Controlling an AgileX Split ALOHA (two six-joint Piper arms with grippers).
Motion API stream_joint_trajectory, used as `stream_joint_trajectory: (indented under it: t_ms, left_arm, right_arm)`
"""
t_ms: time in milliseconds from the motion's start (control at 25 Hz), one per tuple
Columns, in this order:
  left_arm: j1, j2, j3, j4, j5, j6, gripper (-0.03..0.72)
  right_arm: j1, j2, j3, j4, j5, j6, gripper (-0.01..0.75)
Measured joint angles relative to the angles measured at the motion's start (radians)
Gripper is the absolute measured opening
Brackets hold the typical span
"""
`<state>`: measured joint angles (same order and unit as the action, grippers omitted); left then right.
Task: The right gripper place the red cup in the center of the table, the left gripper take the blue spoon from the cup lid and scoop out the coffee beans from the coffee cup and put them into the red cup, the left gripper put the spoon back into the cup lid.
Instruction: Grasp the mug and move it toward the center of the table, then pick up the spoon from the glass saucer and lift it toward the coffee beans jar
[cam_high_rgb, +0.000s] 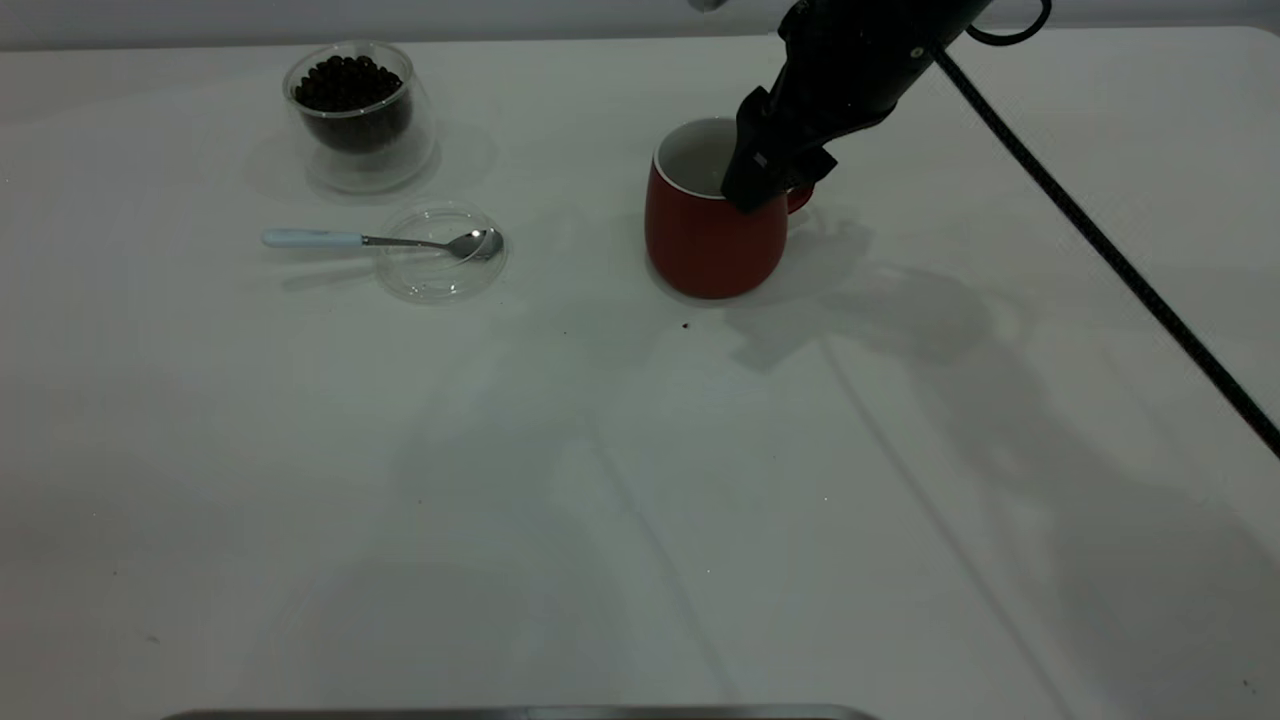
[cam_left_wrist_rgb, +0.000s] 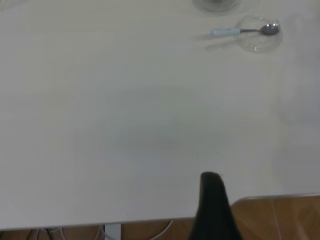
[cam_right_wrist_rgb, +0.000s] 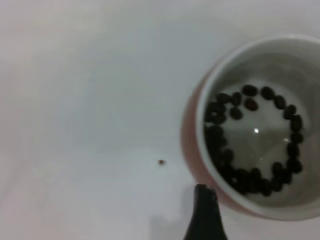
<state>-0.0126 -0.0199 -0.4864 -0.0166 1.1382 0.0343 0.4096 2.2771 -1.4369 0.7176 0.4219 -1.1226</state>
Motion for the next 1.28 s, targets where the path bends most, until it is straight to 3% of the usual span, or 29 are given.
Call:
stream_joint_trajectory:
  t_ms: [240,640,840,1280]
  left_arm:
    - [0.000,0.000,0.000,0.000,0.000,0.000,0.588]
    - [0.000,0.000,0.000,0.000,0.000,0.000,0.588]
    - [0.000,0.000,0.000,0.000,0.000,0.000,0.588]
    - [0.000,0.000,0.000,0.000,0.000,0.000,0.588]
  right_arm:
    - [-0.077,-0.188,0.000,-0.097,0.225,0.109,0.610]
    - [-0.111,-0.566,0.001,-0.608,0.763,0.745,0.595]
    - [-0.112,-0.779,0.097,-0.692,0.795,0.925,0.590]
    - [-0.112,-1.299,0.503,-0.730,0.812,0.939,0.589]
